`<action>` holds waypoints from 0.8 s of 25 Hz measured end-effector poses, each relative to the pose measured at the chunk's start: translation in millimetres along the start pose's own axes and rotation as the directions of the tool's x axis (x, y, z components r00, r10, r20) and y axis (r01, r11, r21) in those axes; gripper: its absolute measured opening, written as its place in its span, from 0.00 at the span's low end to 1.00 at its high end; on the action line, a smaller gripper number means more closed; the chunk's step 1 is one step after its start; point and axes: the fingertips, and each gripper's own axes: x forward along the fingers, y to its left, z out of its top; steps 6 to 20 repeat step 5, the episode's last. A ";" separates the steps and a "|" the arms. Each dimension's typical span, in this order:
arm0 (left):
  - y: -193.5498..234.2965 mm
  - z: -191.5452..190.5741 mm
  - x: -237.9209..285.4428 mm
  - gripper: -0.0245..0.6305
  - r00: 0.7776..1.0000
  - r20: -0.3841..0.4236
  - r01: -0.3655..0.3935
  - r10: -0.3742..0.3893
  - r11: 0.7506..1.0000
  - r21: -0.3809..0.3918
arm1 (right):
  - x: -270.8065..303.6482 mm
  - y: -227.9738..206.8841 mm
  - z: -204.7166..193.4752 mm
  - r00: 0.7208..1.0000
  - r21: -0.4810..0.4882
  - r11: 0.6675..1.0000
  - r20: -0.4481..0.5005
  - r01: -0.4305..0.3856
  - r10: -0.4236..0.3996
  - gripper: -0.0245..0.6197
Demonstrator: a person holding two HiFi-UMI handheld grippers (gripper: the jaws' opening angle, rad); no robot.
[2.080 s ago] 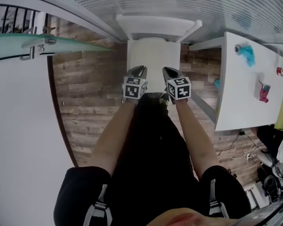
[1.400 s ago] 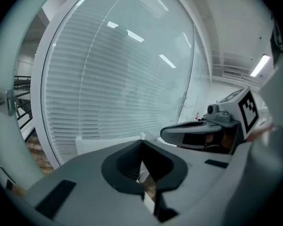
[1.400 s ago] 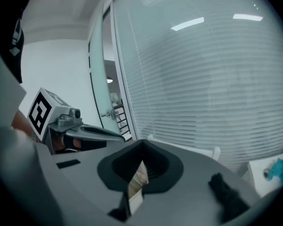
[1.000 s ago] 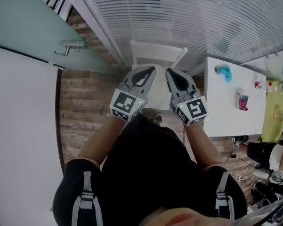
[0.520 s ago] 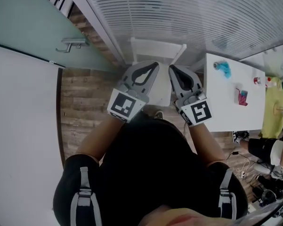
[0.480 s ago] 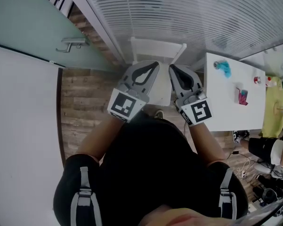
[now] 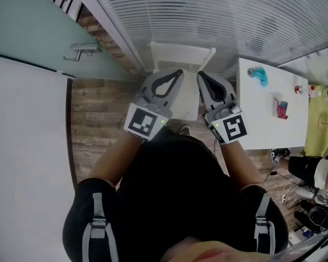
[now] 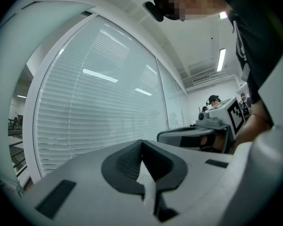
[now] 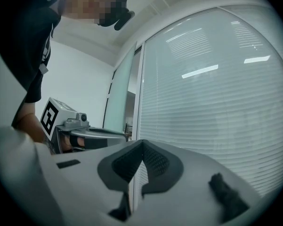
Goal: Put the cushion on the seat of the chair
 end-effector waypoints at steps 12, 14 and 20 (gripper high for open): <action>4.1 -1.9 0.5 0.05 1.000 -0.001 -0.003 0.003 1.000 -0.003 | 2.8 -0.8 -2.1 1.000 0.000 1.000 -0.005 -0.003 0.003 0.06; 4.1 -1.9 0.5 0.05 1.000 -0.001 -0.003 0.003 1.000 -0.003 | 2.8 -0.8 -2.1 1.000 0.000 1.000 -0.005 -0.003 0.003 0.06; 4.1 -1.9 0.5 0.05 1.000 -0.001 -0.003 0.003 1.000 -0.003 | 2.8 -0.8 -2.1 1.000 0.000 1.000 -0.005 -0.003 0.003 0.06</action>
